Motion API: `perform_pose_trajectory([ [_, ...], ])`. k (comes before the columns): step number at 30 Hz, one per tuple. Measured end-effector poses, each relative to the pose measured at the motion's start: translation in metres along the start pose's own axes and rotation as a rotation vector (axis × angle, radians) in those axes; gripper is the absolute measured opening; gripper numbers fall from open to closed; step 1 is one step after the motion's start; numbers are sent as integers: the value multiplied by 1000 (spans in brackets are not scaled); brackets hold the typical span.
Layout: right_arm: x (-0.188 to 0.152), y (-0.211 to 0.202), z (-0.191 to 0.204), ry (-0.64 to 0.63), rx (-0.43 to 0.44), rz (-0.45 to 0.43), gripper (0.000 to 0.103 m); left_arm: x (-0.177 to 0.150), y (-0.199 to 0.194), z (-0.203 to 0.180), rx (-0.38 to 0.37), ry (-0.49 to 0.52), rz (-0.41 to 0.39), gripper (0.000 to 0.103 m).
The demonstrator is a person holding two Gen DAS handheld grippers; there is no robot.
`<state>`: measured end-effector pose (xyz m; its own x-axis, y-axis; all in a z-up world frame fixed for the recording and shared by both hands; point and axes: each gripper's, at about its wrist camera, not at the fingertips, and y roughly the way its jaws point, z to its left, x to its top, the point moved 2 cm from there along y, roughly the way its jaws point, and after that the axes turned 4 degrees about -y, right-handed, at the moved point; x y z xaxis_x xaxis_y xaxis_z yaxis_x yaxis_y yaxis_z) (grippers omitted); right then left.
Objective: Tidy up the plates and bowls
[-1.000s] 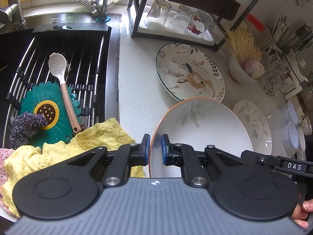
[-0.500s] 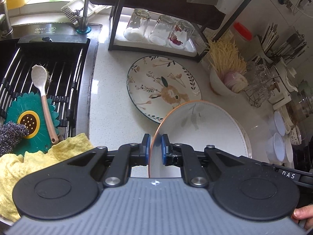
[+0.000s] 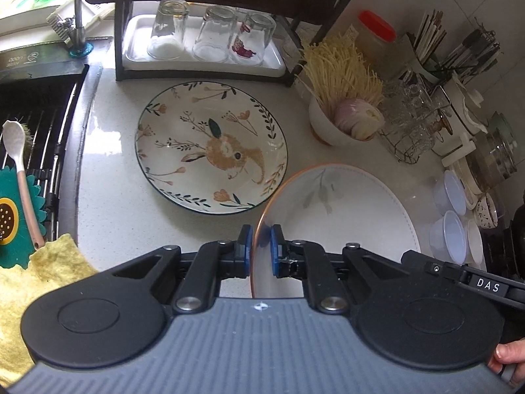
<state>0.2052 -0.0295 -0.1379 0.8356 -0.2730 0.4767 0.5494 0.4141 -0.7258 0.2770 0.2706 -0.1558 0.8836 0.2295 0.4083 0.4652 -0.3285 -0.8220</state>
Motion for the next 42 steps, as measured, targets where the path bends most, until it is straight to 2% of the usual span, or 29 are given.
perform_pose_trajectory([
  [5, 5, -2, -22, -4, -56, -10, 11, -6, 25, -19, -6, 29, 29, 12],
  [9, 8, 4, -37, 5, -70, -8, 11, -9, 42, -26, -2, -2, 41, 12],
  [12, 10, 9, -45, -9, -74, -3, 11, -8, 49, -33, 21, 13, 39, 12],
  [27, 23, 41, -48, -134, -152, 9, 11, 3, 77, -48, 113, 57, 32, 13],
  [32, 26, 48, -48, -178, -161, 27, 12, 6, 83, -49, 117, 63, 41, 13],
  [41, 30, 54, -53, -177, -153, 37, 13, 4, 86, -53, 129, 72, 36, 14],
  [42, 30, 54, -54, -172, -150, 37, 13, 4, 86, -53, 124, 71, 39, 16],
])
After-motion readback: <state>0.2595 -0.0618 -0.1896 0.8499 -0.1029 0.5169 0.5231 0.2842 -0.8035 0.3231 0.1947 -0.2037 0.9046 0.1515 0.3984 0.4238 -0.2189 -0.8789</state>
